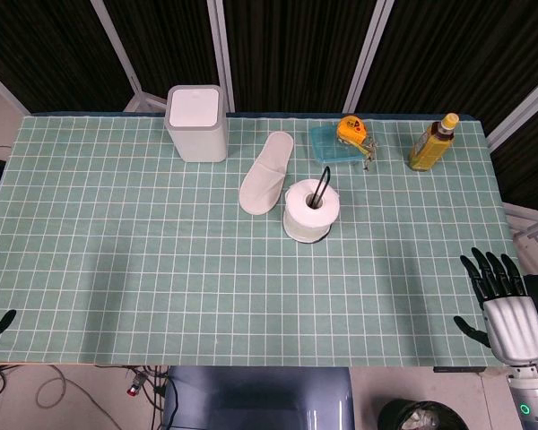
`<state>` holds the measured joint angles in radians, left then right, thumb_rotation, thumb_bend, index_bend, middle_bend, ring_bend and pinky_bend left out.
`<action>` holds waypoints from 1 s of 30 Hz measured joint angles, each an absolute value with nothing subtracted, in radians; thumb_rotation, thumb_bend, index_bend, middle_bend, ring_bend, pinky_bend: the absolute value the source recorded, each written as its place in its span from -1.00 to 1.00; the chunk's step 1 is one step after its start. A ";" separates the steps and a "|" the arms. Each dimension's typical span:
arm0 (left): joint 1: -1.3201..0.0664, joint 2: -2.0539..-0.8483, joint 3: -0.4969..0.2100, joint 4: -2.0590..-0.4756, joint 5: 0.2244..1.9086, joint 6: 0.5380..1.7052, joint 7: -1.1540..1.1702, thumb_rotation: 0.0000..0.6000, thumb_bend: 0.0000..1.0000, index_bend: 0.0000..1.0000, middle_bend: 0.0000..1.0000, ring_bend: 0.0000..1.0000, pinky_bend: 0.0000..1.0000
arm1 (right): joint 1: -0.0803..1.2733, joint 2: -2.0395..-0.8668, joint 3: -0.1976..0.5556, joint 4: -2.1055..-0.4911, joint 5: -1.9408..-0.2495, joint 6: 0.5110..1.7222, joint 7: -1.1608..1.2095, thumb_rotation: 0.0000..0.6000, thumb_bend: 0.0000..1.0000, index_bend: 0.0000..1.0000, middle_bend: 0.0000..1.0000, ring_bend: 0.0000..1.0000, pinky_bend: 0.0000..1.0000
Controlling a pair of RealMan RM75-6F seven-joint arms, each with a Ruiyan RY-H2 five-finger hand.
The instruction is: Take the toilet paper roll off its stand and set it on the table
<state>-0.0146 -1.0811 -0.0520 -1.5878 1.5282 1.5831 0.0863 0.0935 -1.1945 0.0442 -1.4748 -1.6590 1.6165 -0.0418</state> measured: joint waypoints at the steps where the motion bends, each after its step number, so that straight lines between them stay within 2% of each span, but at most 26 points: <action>1: -0.015 -1.081 -0.052 -1.588 1.528 1.583 0.087 1.00 -0.65 -0.89 -1.00 -1.00 -0.97 | 0.093 -1.195 0.045 -1.476 -1.657 1.616 -0.039 1.00 -1.00 -1.00 -1.00 -1.00 -1.00; 17: -0.011 -1.078 -0.046 -1.603 1.533 1.589 0.098 1.00 -0.65 -0.89 -1.00 -1.00 -0.97 | 0.085 -1.192 0.059 -1.490 -1.625 1.618 -0.001 1.00 -1.00 -1.00 -1.00 -1.00 -1.00; 30: -0.005 -1.077 -0.044 -1.616 1.540 1.606 0.107 1.00 -0.65 -0.89 -1.00 -1.00 -0.97 | 0.092 -1.183 0.061 -1.496 -1.584 1.569 0.086 1.00 -1.00 -1.00 -1.00 -1.00 -1.00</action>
<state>-0.0047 -1.0769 -0.0439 -1.6165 1.5400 1.6057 0.1071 0.0921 -1.1829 0.0613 -1.4963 -1.5841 1.5686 0.0860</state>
